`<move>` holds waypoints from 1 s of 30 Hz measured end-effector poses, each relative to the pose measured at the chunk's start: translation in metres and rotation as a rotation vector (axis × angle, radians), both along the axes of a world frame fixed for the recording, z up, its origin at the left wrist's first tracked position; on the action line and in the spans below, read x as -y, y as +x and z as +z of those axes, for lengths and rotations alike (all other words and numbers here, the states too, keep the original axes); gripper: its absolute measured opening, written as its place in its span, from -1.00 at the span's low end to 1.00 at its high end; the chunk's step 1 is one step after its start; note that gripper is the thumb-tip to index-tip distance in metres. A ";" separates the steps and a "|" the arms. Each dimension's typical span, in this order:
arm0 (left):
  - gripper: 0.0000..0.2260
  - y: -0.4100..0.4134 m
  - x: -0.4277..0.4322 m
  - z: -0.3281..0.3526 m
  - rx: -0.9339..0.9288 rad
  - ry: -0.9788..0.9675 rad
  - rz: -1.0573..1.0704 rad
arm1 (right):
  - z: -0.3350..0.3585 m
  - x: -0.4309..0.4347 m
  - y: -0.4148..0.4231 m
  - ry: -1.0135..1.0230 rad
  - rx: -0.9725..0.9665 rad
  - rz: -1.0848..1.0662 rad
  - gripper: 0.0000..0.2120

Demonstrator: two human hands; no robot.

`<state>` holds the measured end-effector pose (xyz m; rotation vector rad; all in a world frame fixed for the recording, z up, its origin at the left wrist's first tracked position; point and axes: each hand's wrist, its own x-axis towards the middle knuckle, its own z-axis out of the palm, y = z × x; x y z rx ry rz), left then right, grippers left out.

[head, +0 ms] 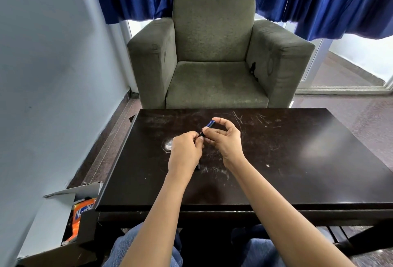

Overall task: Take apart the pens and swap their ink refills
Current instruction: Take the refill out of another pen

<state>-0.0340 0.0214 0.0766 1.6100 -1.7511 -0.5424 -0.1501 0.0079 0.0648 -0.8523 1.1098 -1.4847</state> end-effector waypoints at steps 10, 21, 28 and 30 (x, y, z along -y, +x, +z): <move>-0.83 -0.007 0.003 -0.002 -0.300 0.151 0.132 | 0.006 0.004 -0.004 0.042 -0.301 0.063 -0.67; -0.78 -0.001 0.007 0.000 -0.388 0.159 0.336 | 0.010 -0.033 0.015 0.067 -0.823 0.213 -0.76; -0.65 -0.003 0.007 -0.001 -0.285 0.222 0.279 | -0.005 -0.023 0.015 0.162 -0.830 0.122 -0.89; -0.61 -0.002 0.007 -0.002 -0.285 0.278 0.262 | -0.016 -0.014 0.009 0.234 -0.882 0.076 -0.87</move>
